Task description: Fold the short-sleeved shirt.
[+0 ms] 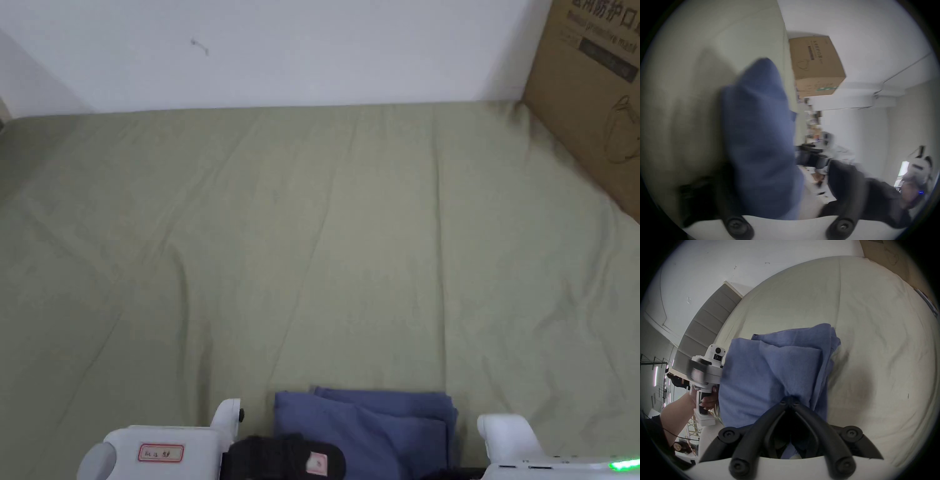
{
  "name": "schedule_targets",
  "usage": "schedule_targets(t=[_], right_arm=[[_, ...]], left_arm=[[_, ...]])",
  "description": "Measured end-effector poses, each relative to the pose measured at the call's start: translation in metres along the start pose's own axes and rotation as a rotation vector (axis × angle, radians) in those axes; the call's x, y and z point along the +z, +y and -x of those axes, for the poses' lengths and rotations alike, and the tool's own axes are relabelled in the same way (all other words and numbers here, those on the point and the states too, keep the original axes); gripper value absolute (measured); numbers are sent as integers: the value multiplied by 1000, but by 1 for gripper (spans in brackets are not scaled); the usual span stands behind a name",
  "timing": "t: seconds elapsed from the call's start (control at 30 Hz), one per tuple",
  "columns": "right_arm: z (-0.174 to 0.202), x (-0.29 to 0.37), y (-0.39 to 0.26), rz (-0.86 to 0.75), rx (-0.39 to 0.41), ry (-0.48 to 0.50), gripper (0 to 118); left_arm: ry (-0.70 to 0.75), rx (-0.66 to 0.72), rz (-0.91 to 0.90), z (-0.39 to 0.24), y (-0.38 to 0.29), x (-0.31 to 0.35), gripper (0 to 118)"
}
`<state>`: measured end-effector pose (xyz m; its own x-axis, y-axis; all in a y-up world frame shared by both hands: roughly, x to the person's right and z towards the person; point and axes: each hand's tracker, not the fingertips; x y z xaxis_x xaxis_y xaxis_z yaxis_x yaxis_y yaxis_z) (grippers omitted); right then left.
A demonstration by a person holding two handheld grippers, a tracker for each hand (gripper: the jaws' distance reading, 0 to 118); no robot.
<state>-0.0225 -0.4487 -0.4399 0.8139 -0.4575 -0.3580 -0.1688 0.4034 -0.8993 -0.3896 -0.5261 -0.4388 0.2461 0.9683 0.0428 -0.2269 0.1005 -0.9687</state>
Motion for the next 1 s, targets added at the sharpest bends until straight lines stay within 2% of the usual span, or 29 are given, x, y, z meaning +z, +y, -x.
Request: schedule_targets(t=[0.03,0.07,0.1,0.13,0.17,0.23,0.3,0.4,0.5,0.57,0.63,0.7,0.83,0.87,0.9,0.93,0.97,1.0], right_arm=[[0,0,-1,-5,-3,1,1],[-1,0,-2,-12,-6,8,1],[0,-1,-3,-19,-16,31,1],[1,-2,-4,-23,-15,16,1],[4,-2,-4,-26,-15,7,1],[9,1,-2,-27,6,-16,1],[16,7,-3,-54,65,-20,1],[35,18,-6,-91,141,27,1],[58,16,-13,-88,243,-124,1],[66,12,-16,-61,274,-154,1],[69,10,-18,-64,259,-137,1],[71,8,-17,-60,220,-117,1],[74,11,-12,-63,165,-109,1],[73,13,-10,-74,163,-114,1],[73,16,-8,-82,165,-121,1],[72,19,-5,-91,166,-133,1],[71,22,-3,-101,166,-146,1],[70,25,-2,-108,165,-154,1]], left_arm=[[170,-14,-19,4,-1,7,19],[312,-10,-16,14,-2,9,19],[24,100,-52,17,-5,10,19],[48,124,-71,13,-7,13,19],[145,58,-53,6,-6,9,19],[165,34,-63,-10,-8,10,19],[216,17,-55,-23,-11,20,19],[373,-105,17,-47,-6,68,19],[587,-131,-20,-66,4,149,19],[790,-133,-61,-73,10,217,19],[961,-134,-86,-83,14,270,19],[1195,-135,-82,-88,20,318,19],[1560,-93,-54,-96,21,378,20],[1630,-89,-45,-98,20,388,28],[1685,-91,-36,-99,19,396,45],[1750,-91,-40,-100,15,403,78],[1775,-86,-46,-103,13,410,102],[1777,-71,-71,-105,11,414,114]])
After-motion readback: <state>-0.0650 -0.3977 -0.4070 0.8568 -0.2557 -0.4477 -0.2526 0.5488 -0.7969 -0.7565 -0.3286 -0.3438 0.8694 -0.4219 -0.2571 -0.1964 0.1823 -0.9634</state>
